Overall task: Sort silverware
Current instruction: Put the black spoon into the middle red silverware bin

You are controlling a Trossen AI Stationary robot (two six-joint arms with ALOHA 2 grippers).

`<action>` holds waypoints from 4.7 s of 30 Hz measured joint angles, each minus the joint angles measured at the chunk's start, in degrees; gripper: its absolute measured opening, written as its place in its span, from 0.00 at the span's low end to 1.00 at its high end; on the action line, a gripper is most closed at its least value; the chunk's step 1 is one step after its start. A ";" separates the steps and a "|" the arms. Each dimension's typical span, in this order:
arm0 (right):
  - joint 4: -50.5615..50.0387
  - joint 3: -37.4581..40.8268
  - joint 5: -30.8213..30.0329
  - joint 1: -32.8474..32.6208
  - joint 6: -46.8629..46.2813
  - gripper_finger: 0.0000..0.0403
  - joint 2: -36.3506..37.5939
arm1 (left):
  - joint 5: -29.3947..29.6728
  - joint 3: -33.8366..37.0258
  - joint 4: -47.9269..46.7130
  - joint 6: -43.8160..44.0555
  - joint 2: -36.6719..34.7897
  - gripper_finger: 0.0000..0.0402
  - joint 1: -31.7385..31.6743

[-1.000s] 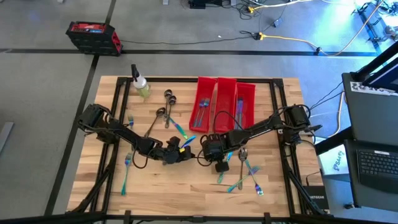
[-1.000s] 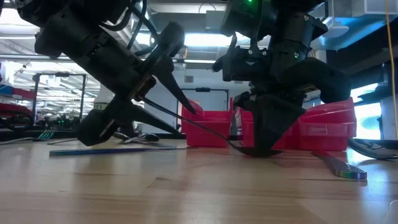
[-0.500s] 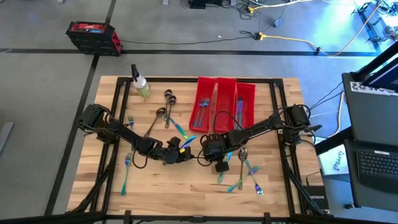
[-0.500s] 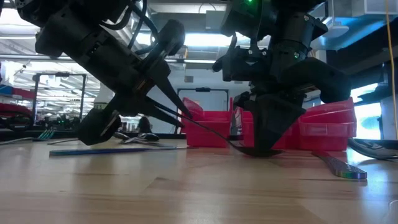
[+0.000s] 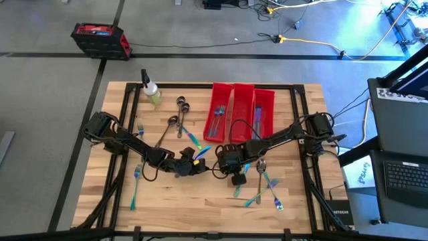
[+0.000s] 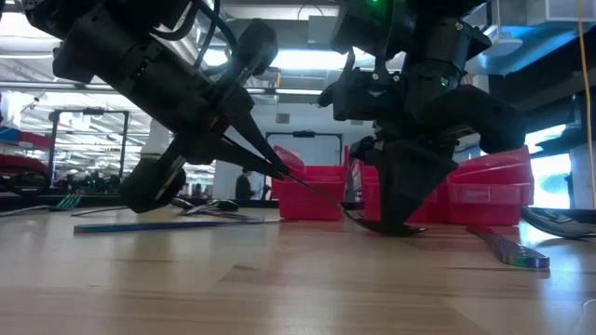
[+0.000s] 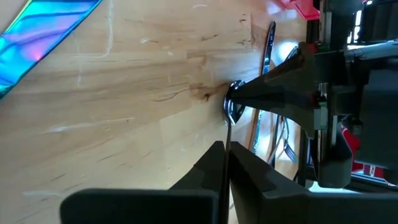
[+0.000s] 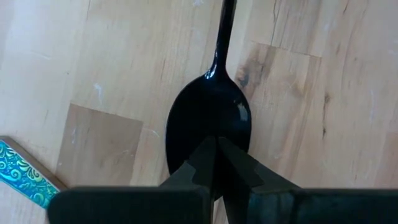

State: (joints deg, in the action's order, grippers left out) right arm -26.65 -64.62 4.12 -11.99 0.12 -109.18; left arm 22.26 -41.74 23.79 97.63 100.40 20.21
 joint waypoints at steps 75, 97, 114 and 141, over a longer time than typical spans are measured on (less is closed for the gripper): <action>-8.59 -5.90 -43.06 -19.63 18.52 0.33 57.76 | 36.08 -48.02 13.18 -20.52 24.02 0.00 -17.59; -15.72 -5.88 -46.23 -21.42 14.93 0.33 60.97 | 30.86 -48.71 9.98 -40.36 23.76 0.00 -23.84; -20.33 -5.88 -48.69 -21.38 6.12 0.33 60.91 | 47.29 -69.72 -32.08 -47.40 24.22 0.00 -21.67; -21.57 -5.86 -45.00 -21.38 3.93 0.33 59.41 | 35.08 -69.05 -49.73 -28.60 30.75 0.00 -22.52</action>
State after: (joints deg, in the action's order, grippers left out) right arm -48.23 -70.48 -40.88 -33.36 4.05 -49.77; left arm 57.33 -110.78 -25.94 69.03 131.15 -2.32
